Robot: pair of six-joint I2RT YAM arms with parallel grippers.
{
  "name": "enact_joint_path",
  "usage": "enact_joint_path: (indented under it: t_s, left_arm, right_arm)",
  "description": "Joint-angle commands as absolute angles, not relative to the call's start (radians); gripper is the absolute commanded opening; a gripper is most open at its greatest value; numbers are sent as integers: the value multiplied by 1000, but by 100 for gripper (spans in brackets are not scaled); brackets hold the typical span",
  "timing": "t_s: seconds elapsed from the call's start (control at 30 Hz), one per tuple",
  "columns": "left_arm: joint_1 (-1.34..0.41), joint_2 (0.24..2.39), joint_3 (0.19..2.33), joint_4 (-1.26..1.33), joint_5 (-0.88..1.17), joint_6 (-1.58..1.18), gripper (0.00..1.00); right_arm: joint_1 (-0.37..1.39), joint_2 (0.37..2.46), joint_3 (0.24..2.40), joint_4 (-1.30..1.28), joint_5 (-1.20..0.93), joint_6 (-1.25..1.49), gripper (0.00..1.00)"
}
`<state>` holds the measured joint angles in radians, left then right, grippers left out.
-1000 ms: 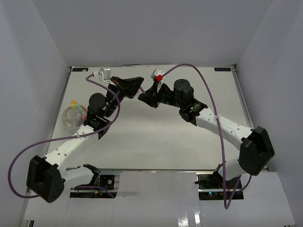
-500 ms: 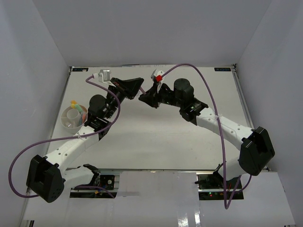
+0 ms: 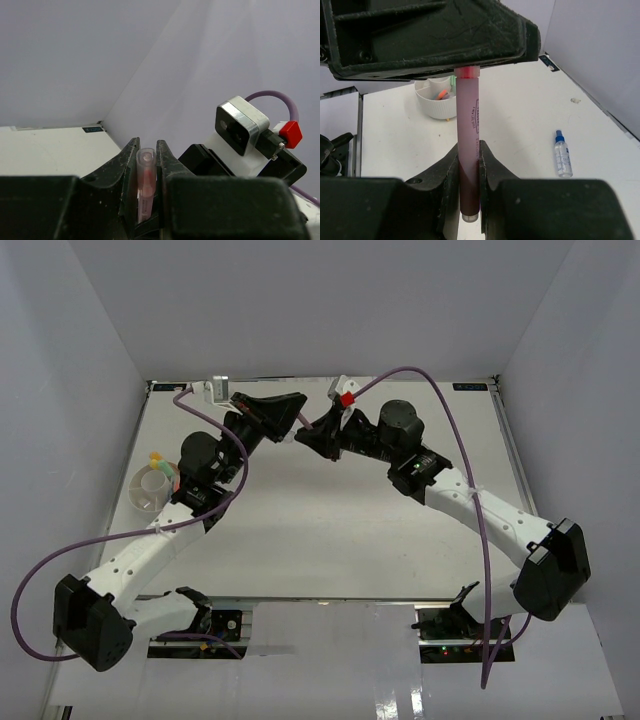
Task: Sort the stationery into containers
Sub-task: Close the pen cap on the pen.
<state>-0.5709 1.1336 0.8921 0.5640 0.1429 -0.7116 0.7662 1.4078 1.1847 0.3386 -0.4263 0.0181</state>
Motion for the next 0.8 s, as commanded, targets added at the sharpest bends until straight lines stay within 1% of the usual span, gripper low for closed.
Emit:
enact_joint_path:
  t_s: [0.0,0.1,0.4,0.67,0.77]
  left_arm:
    - [-715,1215,819,127,587,-764,0]
    - [-719,1239,853,78,607,-739,0]
    - [-738,1275,834,31,577,-701,0]
    - [-769,1310,861,29,581,-693,0]
    - [-769,1272,864,11,517,-673,0]
  right_arm:
    - [778,1321,1405,885,-354,5,8]
    - [778,1336,1433,877,-354,5,8]
    - [778,1351,1496,885,-377,14,8]
    - [778,1373,1493,859,-376,15,8]
    - [779,1348,1460,848,-374,14,8]
